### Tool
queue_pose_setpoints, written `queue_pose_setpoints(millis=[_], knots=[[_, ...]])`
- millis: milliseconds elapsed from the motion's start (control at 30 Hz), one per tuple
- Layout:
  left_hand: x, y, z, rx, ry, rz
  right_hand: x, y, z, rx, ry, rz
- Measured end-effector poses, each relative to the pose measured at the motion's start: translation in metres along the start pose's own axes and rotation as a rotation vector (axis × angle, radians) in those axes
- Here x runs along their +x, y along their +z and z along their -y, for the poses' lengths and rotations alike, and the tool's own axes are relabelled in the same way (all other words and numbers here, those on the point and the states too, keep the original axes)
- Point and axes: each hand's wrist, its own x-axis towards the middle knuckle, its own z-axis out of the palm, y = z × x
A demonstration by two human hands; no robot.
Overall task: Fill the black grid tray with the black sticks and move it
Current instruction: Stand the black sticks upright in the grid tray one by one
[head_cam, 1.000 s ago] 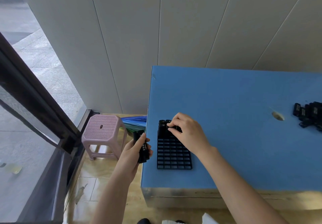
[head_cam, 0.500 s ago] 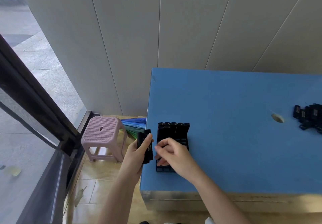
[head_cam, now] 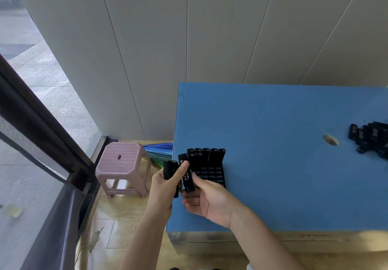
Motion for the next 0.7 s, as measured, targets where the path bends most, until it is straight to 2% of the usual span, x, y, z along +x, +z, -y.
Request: queue_pose_setpoints(millis=[100, 200, 333, 500, 700], knots=[[0.0, -0.001, -0.001, 0.056, -0.007, 0.023, 0.0, -0.007, 0.0, 0.118, -0.035, -0.044], [0.0, -0.004, 0.003, 0.067, -0.052, 0.079, -0.002, -0.018, 0.004, 0.088, -0.146, -0.146], [0.002, -0.009, 0.008, 0.056, -0.115, 0.078, -0.008, -0.036, 0.014, -0.278, -0.353, -0.344], [0.007, -0.015, 0.01, -0.04, -0.189, 0.044, -0.007, -0.056, 0.029, -0.968, -0.664, -0.635], [0.008, -0.017, 0.011, -0.074, -0.217, 0.047, 0.005, -0.057, 0.04, -1.24, -0.847, -0.667]])
